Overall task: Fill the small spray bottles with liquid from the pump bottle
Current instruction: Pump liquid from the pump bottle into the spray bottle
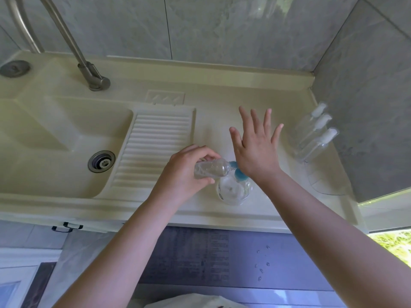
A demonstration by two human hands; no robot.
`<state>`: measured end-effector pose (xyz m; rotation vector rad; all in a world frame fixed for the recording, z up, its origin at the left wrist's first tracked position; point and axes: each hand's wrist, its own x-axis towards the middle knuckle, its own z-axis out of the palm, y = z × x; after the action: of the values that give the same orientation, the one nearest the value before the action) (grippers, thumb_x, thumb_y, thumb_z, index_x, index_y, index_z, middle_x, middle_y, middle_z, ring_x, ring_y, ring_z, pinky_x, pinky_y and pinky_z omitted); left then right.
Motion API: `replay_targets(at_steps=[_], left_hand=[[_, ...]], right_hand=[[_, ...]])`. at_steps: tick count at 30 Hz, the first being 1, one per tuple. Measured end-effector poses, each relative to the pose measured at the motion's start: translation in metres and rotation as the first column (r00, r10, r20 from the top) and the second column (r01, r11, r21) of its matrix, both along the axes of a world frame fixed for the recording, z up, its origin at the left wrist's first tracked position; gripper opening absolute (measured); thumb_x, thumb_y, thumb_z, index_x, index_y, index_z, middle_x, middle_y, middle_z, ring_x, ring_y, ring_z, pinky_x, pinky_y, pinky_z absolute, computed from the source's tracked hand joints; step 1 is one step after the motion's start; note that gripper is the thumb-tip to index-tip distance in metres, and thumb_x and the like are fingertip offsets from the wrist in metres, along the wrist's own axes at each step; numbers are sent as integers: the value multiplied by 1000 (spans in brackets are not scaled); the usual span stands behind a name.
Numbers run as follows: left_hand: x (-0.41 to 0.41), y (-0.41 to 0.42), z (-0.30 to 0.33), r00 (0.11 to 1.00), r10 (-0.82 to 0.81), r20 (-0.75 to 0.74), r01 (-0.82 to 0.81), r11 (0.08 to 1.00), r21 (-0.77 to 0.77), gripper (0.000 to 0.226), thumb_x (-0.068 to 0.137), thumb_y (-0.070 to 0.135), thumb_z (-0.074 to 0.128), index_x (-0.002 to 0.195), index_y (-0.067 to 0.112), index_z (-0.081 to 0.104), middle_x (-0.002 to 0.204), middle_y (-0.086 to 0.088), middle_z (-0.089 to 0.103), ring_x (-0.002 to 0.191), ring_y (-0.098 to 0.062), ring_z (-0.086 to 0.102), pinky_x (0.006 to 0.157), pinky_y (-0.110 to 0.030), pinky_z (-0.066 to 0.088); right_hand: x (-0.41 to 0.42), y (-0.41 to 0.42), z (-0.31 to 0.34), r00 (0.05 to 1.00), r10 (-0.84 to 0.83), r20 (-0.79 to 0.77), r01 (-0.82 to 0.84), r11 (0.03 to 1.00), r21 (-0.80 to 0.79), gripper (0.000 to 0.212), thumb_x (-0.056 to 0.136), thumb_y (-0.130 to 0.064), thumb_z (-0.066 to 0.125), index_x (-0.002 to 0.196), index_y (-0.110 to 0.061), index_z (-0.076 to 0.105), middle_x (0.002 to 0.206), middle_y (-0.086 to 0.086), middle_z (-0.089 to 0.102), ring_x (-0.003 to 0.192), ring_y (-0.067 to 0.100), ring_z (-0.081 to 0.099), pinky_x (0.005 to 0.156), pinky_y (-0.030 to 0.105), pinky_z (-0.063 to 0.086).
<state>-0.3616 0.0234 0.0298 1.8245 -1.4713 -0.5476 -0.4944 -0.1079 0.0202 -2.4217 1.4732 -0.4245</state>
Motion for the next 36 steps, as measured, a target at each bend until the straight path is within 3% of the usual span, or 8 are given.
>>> replay_targets(at_steps=[6,12,15,21,26,30,34,36], left_hand=[[3,-2,1,1000,-5,8,5,1000,20,50,63,10,89,103,34,70,99,16,64,92,3,59,85,-13,45],[3,-2,-4,1000,-12,0,12,1000,7,51,62,9,88,104,32,70,98,16,63,91,4,58,83,-2,37],[3,-2,-5,1000,-19,-14,19,1000,7,51,62,9,88,103,32,70,99,14,64,91,2,59,82,-4,39],[3,-1,-5,1000,-3,-6,3,1000,7,51,63,11,89,105,33,70,100,16,64,93,5,57,82,-2,37],[2,1,-3,1000,-7,-14,7,1000,3,51,64,11,88,105,33,69,101,16,64,95,7,56,83,0,36],[1,1,-3,1000,-4,2,4,1000,5,50,64,10,88,105,32,70,100,16,64,94,7,56,83,-2,37],[3,0,-1,1000,-8,-3,8,1000,5,50,64,10,89,104,32,70,101,16,64,94,4,58,86,-8,43],[4,0,0,1000,0,-6,0,1000,1,50,63,10,89,105,31,70,101,15,64,95,6,57,84,-4,40]], right_hand=[[1,0,3,989,-11,-150,-16,984,-177,59,105,-50,21,158,-25,15,165,7,19,152,38,-7,119,59,-6],[-3,1,-4,988,-43,-147,47,999,26,58,105,-47,22,159,-28,10,166,8,12,152,36,-11,120,59,-7],[-3,-3,3,984,-26,-176,6,994,-113,60,105,-49,24,159,-26,9,166,8,11,152,36,-11,119,59,-8],[-4,5,-3,993,-59,-98,67,995,79,58,105,-47,24,159,-29,11,165,6,14,152,36,-9,119,59,-7],[-5,2,5,994,-46,-96,33,990,-138,58,105,-47,27,158,-27,13,165,5,18,153,35,-7,118,57,-9],[-7,7,-5,997,-69,-22,70,997,40,53,106,-41,25,157,-30,18,164,4,22,153,33,-6,120,58,-6],[-10,3,4,999,6,48,1,989,-151,53,105,-37,36,156,-25,25,162,4,29,153,33,-2,120,58,-6],[-8,4,5,999,3,40,3,991,-134,52,105,-34,37,156,-26,26,162,3,28,153,33,-2,119,58,-6]])
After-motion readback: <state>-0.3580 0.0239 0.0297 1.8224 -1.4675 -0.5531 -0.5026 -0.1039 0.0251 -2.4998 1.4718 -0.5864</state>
